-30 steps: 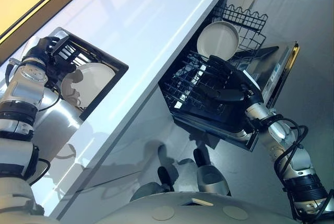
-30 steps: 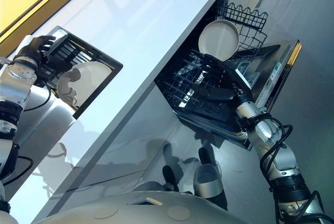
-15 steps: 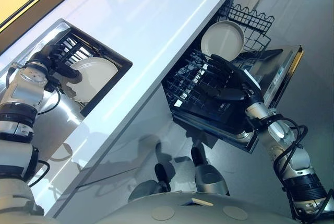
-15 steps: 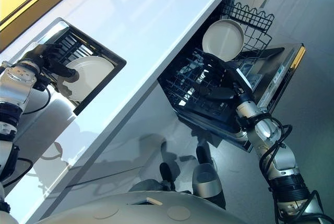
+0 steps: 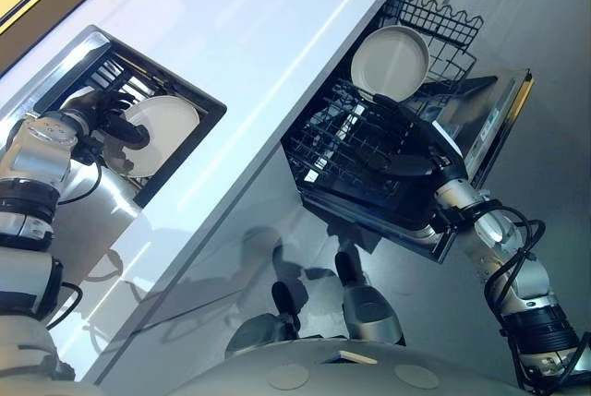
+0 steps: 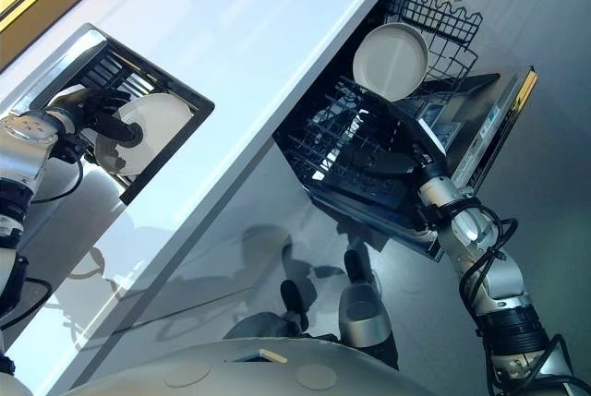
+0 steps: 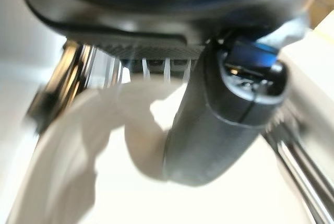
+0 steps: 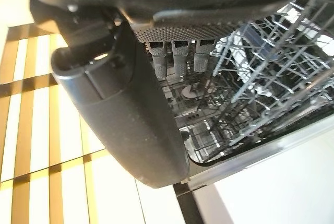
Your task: Pick up plates and place into dishwasher.
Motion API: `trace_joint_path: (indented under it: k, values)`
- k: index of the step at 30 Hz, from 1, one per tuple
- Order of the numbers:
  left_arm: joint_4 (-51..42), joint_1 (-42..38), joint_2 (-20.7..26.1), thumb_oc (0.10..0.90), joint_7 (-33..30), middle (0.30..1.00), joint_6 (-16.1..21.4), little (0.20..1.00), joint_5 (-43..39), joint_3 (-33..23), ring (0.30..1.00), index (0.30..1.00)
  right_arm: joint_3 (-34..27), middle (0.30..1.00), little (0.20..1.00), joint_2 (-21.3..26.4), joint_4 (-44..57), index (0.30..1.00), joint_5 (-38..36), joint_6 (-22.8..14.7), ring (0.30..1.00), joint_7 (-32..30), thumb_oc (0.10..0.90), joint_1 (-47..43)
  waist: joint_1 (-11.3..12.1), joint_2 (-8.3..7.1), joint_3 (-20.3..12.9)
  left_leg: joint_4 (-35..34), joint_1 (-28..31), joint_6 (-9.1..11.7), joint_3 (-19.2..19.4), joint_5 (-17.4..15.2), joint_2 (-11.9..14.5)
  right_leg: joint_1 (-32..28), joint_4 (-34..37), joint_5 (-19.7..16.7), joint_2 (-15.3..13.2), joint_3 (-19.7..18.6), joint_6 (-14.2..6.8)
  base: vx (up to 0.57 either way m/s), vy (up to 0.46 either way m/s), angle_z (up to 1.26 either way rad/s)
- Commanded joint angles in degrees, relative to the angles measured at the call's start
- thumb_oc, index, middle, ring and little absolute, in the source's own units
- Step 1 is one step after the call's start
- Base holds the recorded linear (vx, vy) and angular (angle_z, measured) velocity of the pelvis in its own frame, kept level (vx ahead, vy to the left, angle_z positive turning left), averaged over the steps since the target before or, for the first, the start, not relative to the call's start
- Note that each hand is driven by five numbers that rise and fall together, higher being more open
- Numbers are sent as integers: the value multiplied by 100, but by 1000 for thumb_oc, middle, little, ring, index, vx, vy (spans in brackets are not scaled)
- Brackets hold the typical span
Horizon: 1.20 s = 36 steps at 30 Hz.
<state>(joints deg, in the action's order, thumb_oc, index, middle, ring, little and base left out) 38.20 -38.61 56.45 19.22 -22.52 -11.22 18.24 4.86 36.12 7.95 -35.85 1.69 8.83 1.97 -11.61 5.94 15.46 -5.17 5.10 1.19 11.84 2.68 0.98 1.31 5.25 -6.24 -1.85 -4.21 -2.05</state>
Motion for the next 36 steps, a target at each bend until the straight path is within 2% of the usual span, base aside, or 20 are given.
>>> trace_joint_path:
  k: [1, 2, 4, 8, 9, 10, 11, 12, 13, 15, 16, 18, 19, 23, 31, 36]
  values:
    - [-719, -65, -185, 800, 1007, 900, -299, 900, -1151, 273, 900, 900, -294, 900, 900, 107, 448, 900, -137, -707, 900, 100, 800, -552, -116, -105, -160, 116, -183, -286, -110, -65, -364, 62, -467, 232, 101, 24, -270, 0, 0, 0]
    - [-930, 23, -225, 800, 1182, 900, -446, 900, -1104, 347, 900, 900, -275, 900, 900, 127, 429, 900, -147, -728, 900, 77, 800, -579, -108, -102, -136, 121, -186, -285, -110, -57, -367, 57, -460, 220, 96, 36, -271, 0, 0, 0]
    - [-1046, 83, -254, 800, 1322, 900, -511, 900, -1100, 396, 900, 900, -263, 900, 900, 156, 455, 900, -181, -707, 900, 29, 800, -610, -101, -103, -122, 116, -191, -286, -112, -50, -375, 54, -446, 210, 94, 37, -269, 0, 0, 0]
    - [-1509, 298, -287, 800, 1820, 900, -469, 900, -1516, 409, 900, 900, -255, 900, 900, 203, 488, 900, -243, -660, 900, -80, 800, -629, -62, -102, -130, 108, -187, -277, -119, -41, -384, 12, -384, 181, 84, 42, -276, 0, 0, 0]
    - [-1633, 332, -315, 550, 1856, 686, -512, 650, -1617, 394, 686, 686, -251, 900, 900, 189, 486, 900, -241, -656, 900, -92, 800, -623, -53, -103, -142, 102, -178, -276, -115, -43, -382, -3, -369, 175, 83, 52, -276, 0, 0, 0]
    - [-1732, 366, -339, 449, 1879, 599, -438, 549, -1759, 383, 599, 599, -234, 900, 900, 173, 466, 900, -222, -673, 900, -89, 800, -607, -46, -99, -166, 98, -164, -271, -114, -44, -383, -21, -355, 168, 81, 61, -283, 0, 0, 0]
    - [-1846, 399, -362, 416, 1808, 571, -421, 516, -2018, 357, 571, 571, -230, 900, 900, 161, 466, 900, -221, -674, 900, -82, 800, -592, -44, -96, -186, 92, -149, -267, -113, -45, -383, -39, -343, 165, 78, 67, -284, 0, 0, 0]
    - [-1910, 414, -389, 322, 1733, 491, -409, 422, -2101, 322, 491, 491, -225, 900, 900, 150, 455, 900, -219, -679, 900, -83, 800, -583, -35, -96, -204, 89, -141, -266, -113, -47, -383, -52, -335, 166, 78, 77, -285, 0, 0, 0]
    - [-2013, 441, -425, 100, 1477, 300, -341, 200, -2322, 280, 300, 300, -200, 900, 900, 132, 430, 900, -209, -695, 900, -81, 800, -574, -24, -95, -236, 84, -128, -260, -115, -48, -385, -81, -313, 163, 73, 92, -286, 0, 0, 0]
    - [-2058, 471, -535, 100, 1002, 300, -168, 200, -2583, 146, 300, 300, -167, 900, 900, 89, 427, 900, -181, -674, 900, -79, 800, -560, -12, -93, -290, 66, -97, -258, -113, -55, -384, -108, -301, 173, 70, 113, -287, 0, -4, 2]
    - [-2065, 471, -565, 100, 632, 300, 48, 200, -2831, 35, 300, 300, -142, 900, 900, 56, 410, 900, -168, -666, 900, -65, 800, -546, 3, -96, -335, 60, -84, -253, -121, -57, -385, -129, -290, 182, 69, 123, -284, 0, 0, 0]
    - [-1982, 479, -618, 100, 272, 300, 400, 200, -2952, -204, 300, 300, -146, 900, 900, -7, 424, 900, -120, -640, 900, -53, 800, -504, 27, -101, -403, 44, -63, -242, -136, -61, -382, -159, -272, 195, 69, 156, -281, 0, 0, 0]
    - [-1942, 476, -615, 100, 139, 300, 461, 200, -3119, -362, 300, 300, -160, 900, 900, -42, 422, 900, -104, -636, 900, -30, 800, -483, 42, -103, -444, 32, -46, -238, -137, -63, -377, -183, -254, 198, 70, 178, -277, 0, 0, 0]
    - [-1782, 382, -554, 100, -82, 300, 1029, 200, -3332, -750, 300, 300, -182, 900, 900, -136, 415, 900, -45, -711, 900, 29, 800, -428, 86, -115, -600, 17, -10, -210, -149, -78, -354, -255, -201, 215, 68, 241, -266, -26, -11, 4]
    - [-1674, 104, -208, 100, -496, 300, 1518, 200, -3743, -1104, 300, 300, -249, 900, 900, -4, 313, 900, 71, -1066, 900, -104, 800, -652, 210, -147, -853, 17, 80, -160, -211, -132, -316, -444, -111, 271, 70, 359, -235, -52, 0, 1]
    - [-1985, 57, -104, 100, -781, 300, 1791, 200, -3516, -1325, 300, 300, -445, 900, 900, 111, 413, 900, 370, -1400, 900, -469, 800, -958, 303, -182, -974, 17, 136, -146, -257, -161, -292, -532, -99, 319, 82, 427, -199, -53, -3, 3]
